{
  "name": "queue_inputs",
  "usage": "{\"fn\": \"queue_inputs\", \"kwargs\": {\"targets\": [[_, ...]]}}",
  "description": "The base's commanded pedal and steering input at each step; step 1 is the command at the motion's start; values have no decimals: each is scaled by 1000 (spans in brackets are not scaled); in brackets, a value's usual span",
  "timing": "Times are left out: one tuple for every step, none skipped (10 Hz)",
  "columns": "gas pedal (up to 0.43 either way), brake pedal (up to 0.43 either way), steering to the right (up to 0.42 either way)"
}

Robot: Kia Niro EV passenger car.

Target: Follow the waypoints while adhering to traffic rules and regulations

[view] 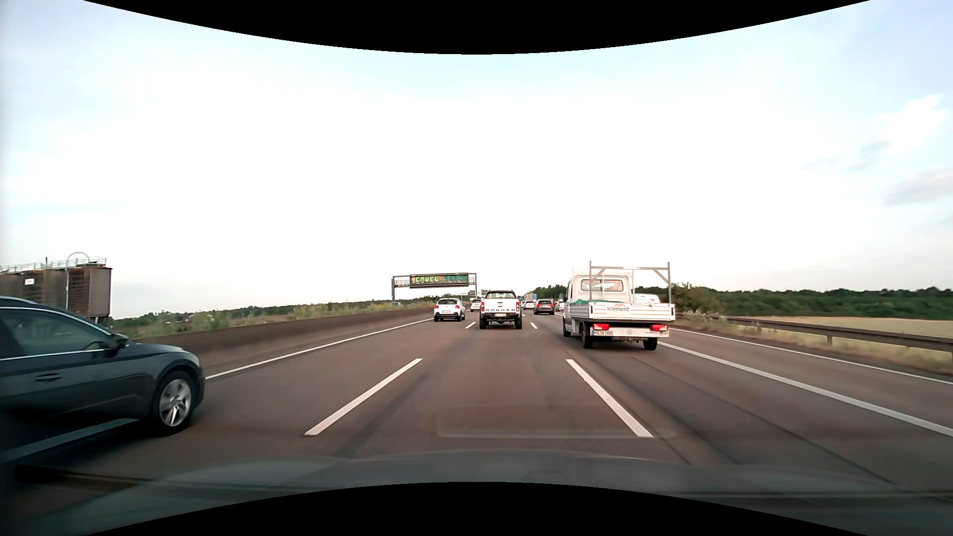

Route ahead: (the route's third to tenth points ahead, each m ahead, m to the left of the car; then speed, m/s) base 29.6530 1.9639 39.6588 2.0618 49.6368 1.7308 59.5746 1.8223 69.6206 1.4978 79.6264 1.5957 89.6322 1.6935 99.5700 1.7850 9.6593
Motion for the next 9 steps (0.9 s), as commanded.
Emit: {"fn": "queue_inputs", "kwargs": {"targets": [[98, 0, -5], [98, 0, -5], [98, 0, -5], [98, 0, -4], [98, 0, -3], [98, 0, -3], [98, 0, -3], [98, 0, -3], [98, 0, -3]]}}
